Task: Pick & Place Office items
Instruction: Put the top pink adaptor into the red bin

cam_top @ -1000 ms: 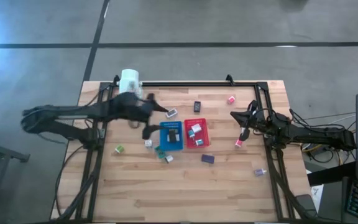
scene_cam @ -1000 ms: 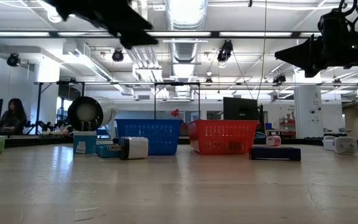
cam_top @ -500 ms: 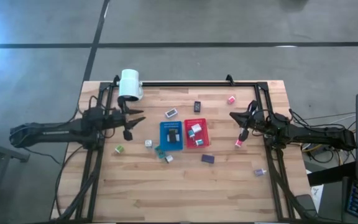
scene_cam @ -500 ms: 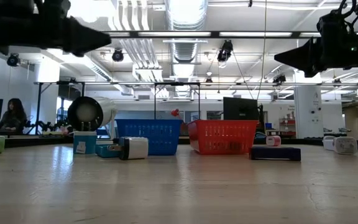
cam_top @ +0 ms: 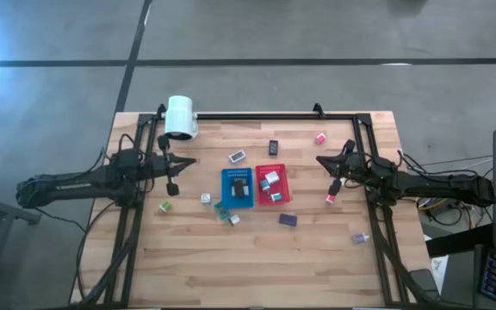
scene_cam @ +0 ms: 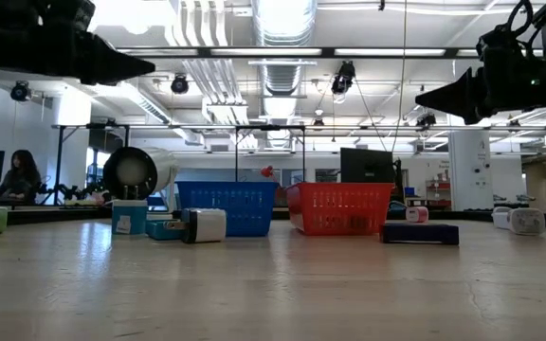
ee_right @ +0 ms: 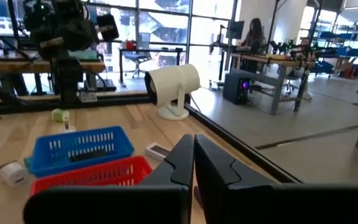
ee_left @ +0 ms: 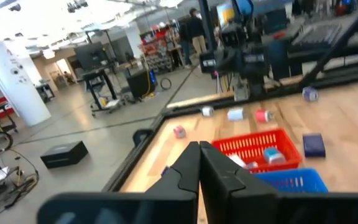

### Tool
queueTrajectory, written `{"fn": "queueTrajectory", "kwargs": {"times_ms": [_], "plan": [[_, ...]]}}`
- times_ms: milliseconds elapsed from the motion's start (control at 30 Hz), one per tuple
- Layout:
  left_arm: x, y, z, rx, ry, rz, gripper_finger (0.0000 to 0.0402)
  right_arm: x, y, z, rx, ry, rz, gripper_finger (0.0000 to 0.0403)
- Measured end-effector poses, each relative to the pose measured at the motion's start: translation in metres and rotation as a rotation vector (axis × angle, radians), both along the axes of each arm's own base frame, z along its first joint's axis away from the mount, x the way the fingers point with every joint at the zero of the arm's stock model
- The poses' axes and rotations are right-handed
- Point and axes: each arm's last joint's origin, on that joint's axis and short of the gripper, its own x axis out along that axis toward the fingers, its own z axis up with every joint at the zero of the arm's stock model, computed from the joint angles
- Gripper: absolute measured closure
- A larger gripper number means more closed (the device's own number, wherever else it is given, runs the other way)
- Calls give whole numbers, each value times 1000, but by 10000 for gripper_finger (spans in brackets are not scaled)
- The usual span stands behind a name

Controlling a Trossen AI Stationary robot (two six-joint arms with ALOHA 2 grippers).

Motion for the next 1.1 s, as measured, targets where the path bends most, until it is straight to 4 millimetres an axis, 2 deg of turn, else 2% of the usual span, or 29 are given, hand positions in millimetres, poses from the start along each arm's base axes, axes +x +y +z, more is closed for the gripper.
{"fn": "queueTrajectory", "kwargs": {"times_ms": [200,333,500,733,900,1100], "plan": [[1,0,1,-78,-36,-5,397,1,0,-1,3,10,0,394],[1,0,-3,-69,-17,-7,390,1,0,-1,4,11,0,394],[-4,-1,9,-53,-108,-10,395,1,0,-1,-3,11,-1,394],[-5,-1,-6,-56,17,-6,392,1,0,0,5,-8,-1,394],[-4,-1,-10,-25,34,-7,382,1,0,1,4,-8,-1,394],[-4,-1,-10,-12,21,-8,396,1,0,1,-11,-2,-3,394]]}}
